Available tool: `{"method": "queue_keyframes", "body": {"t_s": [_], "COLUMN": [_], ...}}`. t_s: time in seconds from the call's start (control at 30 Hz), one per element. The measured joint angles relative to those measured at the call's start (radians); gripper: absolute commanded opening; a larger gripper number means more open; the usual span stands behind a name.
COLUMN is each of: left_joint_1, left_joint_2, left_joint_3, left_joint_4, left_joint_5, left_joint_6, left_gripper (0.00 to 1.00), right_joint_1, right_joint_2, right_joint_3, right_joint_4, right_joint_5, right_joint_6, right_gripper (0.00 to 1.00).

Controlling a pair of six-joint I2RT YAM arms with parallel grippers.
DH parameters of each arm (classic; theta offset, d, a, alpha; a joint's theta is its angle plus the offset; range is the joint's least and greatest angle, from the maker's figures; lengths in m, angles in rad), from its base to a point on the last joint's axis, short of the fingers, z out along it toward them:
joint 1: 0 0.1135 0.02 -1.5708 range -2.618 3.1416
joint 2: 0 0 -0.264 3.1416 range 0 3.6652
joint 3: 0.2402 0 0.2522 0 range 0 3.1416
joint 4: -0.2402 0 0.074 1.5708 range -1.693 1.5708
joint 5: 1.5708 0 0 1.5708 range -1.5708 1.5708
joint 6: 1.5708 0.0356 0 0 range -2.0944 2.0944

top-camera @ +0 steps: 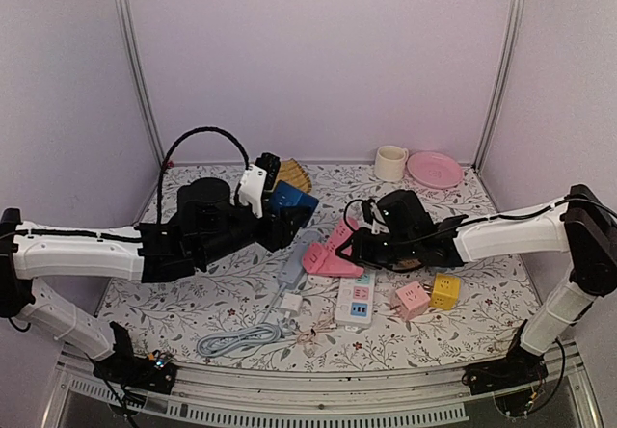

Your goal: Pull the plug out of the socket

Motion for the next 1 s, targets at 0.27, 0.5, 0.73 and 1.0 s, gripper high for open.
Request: {"method": "queue_keyframes", "body": {"t_s": [0.27, 0.5, 0.73, 1.0], "left_joint_1": [0.293, 0.453, 0.500, 0.528], "left_joint_2": [0.081, 0.257, 0.372, 0.399], "left_joint_3": [-0.003, -0.050, -0.055, -0.055], "left_joint_4": [-0.107, -0.171, -0.169, -0.139], "left_joint_5": [0.109, 0.297, 0.433, 0.480], "left_joint_6": [-0.249, -0.409, -0.469, -0.494], "left_gripper": [0.00, 0.04, 0.14, 0.70], "right_joint_1": [0.000, 0.000, 0.000, 0.000], "right_joint_2": [-0.080, -0.116, -0.131, -0.144], "right_joint_3": [-0.008, -0.028, -0.050, -0.056], "right_joint_4": [0.001, 0.002, 0.009, 0.015], "right_joint_5": [0.026, 0.037, 0.037, 0.037], "right_joint_6": [-0.017, -0.034, -0.046, -0.049], "right_gripper": [0.04, 0.04, 0.04, 0.04]}}
